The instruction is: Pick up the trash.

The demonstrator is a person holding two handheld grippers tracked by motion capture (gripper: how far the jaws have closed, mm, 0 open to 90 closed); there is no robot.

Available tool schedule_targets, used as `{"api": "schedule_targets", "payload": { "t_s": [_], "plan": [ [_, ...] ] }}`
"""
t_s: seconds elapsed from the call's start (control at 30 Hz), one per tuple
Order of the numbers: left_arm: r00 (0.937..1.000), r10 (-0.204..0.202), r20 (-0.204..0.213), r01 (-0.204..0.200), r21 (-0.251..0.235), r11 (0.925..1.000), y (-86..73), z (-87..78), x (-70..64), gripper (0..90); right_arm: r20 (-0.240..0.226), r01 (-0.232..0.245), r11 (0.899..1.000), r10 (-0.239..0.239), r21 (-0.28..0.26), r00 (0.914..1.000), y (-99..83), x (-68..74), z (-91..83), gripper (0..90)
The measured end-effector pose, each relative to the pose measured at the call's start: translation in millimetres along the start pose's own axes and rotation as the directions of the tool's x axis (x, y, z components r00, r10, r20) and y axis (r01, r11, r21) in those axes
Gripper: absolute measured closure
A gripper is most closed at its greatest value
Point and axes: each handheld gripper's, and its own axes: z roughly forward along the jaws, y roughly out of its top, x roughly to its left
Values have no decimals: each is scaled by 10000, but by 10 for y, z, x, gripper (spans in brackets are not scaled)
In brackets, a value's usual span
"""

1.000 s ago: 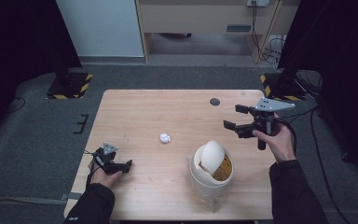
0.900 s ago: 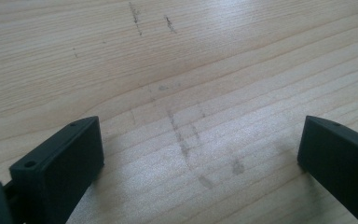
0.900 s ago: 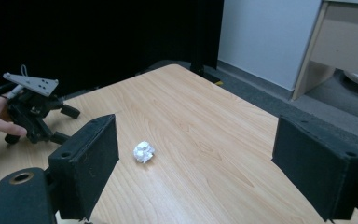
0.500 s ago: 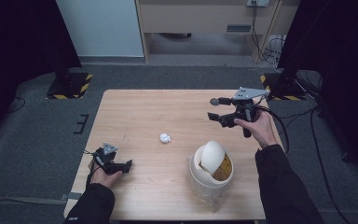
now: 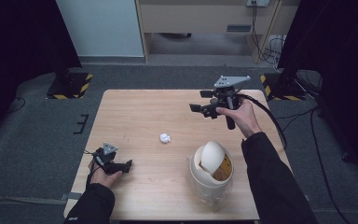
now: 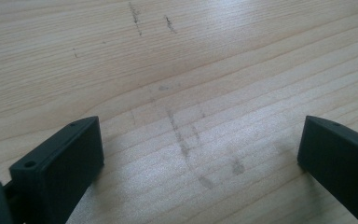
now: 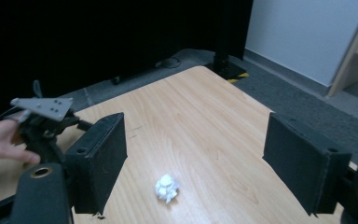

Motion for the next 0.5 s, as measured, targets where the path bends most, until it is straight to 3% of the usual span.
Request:
{"api": "schedule_targets", "payload": {
  "t_s": [0.27,0.43,0.5],
  "plan": [
    [10000,-3,3,3,-13,10000,0,1,0,0,228,-344,9991,350,-264,9991,236,182,271,218],
    [10000,-2,16,2,-9,10000,0,0,2,0,726,-359,9989,380,-310,9966,336,331,475,215],
    [10000,3,21,-3,-8,10000,0,0,2,0,800,-737,9955,784,-603,9937,338,377,564,218]
  ]
}}
